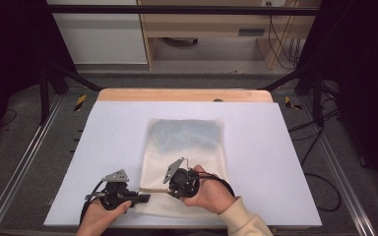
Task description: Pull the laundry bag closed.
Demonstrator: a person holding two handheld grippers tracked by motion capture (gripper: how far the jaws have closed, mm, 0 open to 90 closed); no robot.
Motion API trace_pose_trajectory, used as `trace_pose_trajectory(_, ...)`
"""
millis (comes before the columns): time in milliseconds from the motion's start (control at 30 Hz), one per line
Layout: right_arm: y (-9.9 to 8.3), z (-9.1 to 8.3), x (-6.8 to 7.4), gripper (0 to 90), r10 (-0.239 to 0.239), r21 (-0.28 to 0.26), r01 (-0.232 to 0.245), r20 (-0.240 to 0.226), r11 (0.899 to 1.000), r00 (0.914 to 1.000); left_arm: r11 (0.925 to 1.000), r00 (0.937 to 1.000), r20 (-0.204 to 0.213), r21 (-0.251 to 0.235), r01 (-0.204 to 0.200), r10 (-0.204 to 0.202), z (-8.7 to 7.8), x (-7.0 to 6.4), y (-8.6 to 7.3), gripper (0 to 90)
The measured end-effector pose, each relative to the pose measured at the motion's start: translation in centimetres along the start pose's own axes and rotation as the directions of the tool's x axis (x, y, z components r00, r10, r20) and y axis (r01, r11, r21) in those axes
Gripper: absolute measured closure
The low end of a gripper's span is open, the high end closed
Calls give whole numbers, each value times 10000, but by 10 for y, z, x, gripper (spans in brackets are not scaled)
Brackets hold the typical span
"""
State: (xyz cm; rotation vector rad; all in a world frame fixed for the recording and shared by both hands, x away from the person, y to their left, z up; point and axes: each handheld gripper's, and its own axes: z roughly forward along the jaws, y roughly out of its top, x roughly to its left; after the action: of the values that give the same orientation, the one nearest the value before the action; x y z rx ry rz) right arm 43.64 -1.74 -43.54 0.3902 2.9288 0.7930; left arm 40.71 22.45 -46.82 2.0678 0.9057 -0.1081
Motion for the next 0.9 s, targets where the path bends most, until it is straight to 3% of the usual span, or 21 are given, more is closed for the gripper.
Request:
trace_pose_trajectory(133,-3,-3,0,822,138,-228,-133,212,9997,9997,10000,10000,27,47,-49,48,1,-1,0,834)
trace_pose_trajectory(900,-22,-17,-4,821,542,-496,-532,182,9973,9984,9998,9999,6,122,-158,158,3,-2,-1,831)
